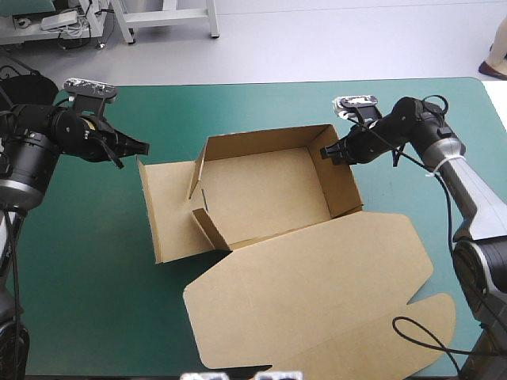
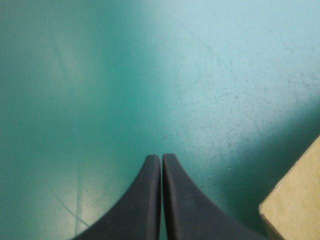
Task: Fold the box
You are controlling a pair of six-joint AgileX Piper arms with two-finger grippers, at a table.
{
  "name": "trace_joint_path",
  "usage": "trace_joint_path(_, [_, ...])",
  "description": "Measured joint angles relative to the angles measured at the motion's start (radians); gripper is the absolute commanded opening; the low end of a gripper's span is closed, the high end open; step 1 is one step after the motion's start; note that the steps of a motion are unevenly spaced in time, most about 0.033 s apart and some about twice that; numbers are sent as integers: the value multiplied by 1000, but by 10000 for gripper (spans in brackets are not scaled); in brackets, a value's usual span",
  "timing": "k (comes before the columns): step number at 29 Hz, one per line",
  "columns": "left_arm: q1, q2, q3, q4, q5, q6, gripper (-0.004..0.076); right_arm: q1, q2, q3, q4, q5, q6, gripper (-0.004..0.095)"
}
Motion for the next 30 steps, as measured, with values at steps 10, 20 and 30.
trace_joint_path(10, [0, 0, 0, -32, 12, 0, -4, 2, 30, -53, -64, 46, -41, 409])
trace_joint_path(20, [0, 0, 0, 54, 19, -35, -3, 0, 32, -216, -95, 163, -45, 401])
trace_joint_path(30, [0, 0, 0, 76, 19, -37, -6, -9, 26, -463, -193, 275, 88, 402])
